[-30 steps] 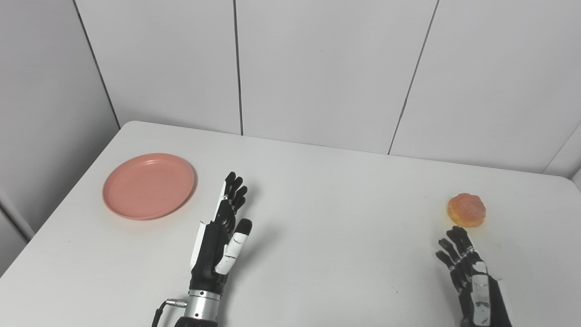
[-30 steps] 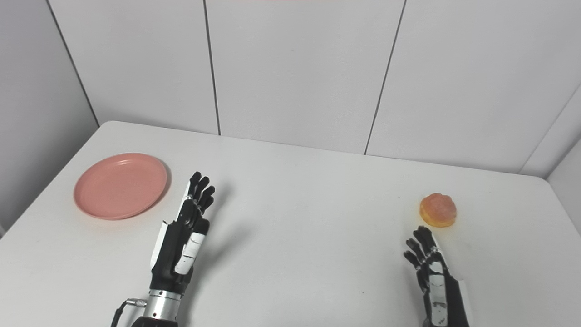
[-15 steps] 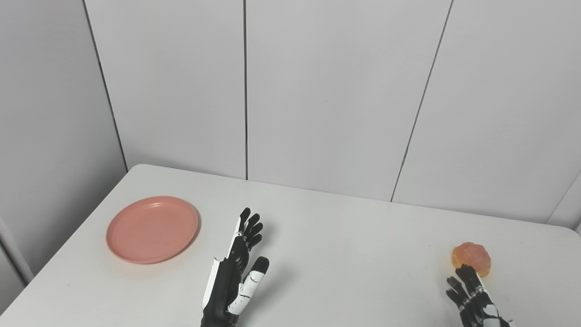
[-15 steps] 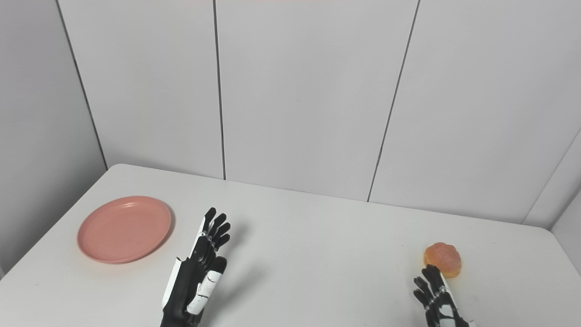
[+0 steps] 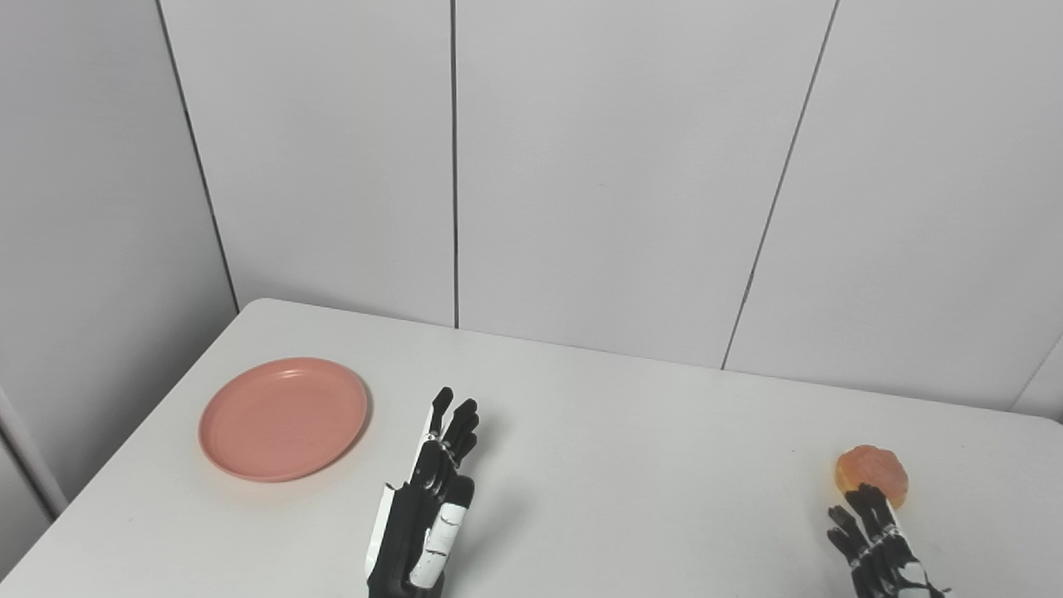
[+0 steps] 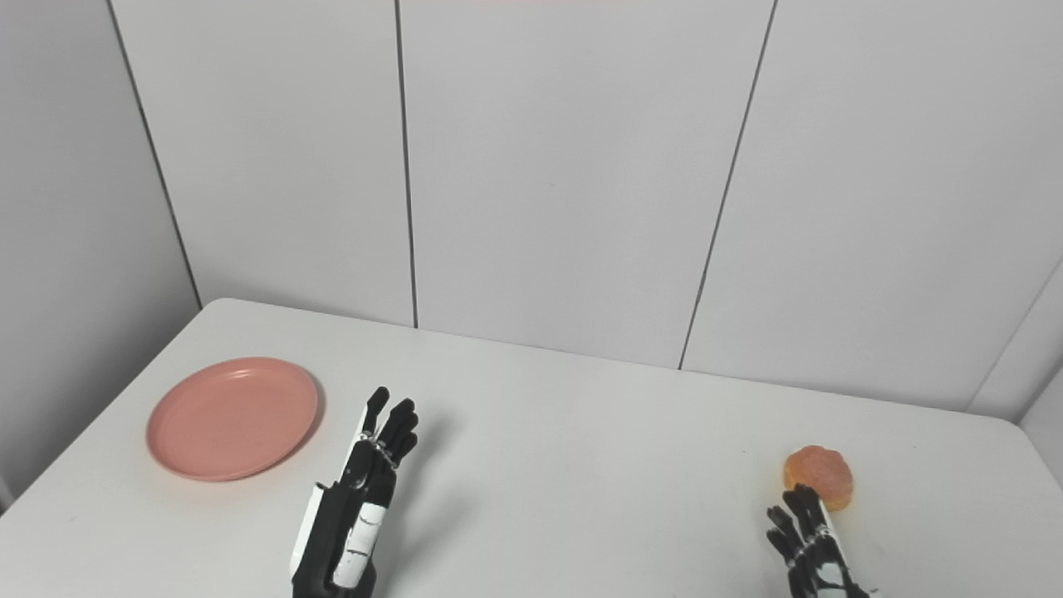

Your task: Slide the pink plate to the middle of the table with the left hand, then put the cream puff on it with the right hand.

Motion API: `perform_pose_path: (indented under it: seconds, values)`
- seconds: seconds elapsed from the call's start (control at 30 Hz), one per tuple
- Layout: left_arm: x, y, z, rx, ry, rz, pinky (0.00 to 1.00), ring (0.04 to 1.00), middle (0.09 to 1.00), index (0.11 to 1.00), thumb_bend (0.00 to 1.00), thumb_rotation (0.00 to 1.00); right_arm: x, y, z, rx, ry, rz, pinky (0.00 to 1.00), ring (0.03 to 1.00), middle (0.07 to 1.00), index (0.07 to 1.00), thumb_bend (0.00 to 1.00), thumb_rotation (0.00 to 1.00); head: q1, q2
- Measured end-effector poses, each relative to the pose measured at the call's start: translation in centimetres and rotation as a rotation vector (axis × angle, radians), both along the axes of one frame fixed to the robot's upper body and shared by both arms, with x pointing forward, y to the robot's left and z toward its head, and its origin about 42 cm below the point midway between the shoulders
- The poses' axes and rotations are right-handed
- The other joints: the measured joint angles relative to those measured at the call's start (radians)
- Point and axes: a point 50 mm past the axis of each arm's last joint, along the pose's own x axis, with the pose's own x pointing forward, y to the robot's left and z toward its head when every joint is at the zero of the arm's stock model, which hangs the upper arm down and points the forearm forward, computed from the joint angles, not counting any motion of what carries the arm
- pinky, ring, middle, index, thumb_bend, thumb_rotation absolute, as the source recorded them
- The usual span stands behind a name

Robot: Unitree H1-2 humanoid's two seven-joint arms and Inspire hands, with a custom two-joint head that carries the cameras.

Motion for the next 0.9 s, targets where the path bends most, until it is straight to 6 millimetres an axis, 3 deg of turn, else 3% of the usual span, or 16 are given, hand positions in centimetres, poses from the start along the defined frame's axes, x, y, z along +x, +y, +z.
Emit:
perform_pose_path:
  seconds: [0.1,0.23,0.33,0.57,0.73,0.9]
  values:
    - [-0.1,1.4,1.1,0.014,-0.001,0.031,0.91,0.911,0.922,0.95,0.91,0.86,-0.1,0.0,0.2,-0.01,-0.002,-0.001,0.93,0.916,0.945,0.962,0.83,1.0,-0.003,0.002]
    - [2.0,3.7,5.2,0.031,-0.13,0.064,0.98,0.95,0.954,0.968,0.91,0.86,-0.2,-0.1,-0.1,-0.029,0.038,-0.022,0.92,0.906,0.944,0.968,0.8,1.0,-0.012,0.005]
    - [3.7,5.6,7.6,0.033,-0.2,0.066,0.97,0.952,0.947,0.955,0.93,0.85,-0.1,0.1,-0.1,-0.033,0.051,-0.032,0.91,0.896,0.943,0.97,0.8,1.0,-0.024,0.009]
    - [4.9,7.1,11.5,0.036,-0.284,0.087,0.95,0.968,0.957,0.928,0.97,0.85,-0.1,0.2,0.0,-0.047,0.073,-0.048,0.88,0.874,0.928,0.964,0.82,1.0,-0.025,0.011]
    - [6.0,11.8,14.5,0.12,-0.347,0.159,0.89,0.978,0.951,0.914,1.0,0.85,-0.1,0.3,0.0,-0.056,0.077,-0.052,0.86,0.868,0.92,0.958,0.83,1.0,-0.026,0.026]
    - [7.1,15.4,15.8,0.16,-0.326,0.207,0.95,0.988,0.954,0.903,1.0,0.83,-0.3,0.1,-0.2,-0.074,0.1,-0.055,0.84,0.863,0.911,0.951,0.84,1.0,-0.021,0.034]
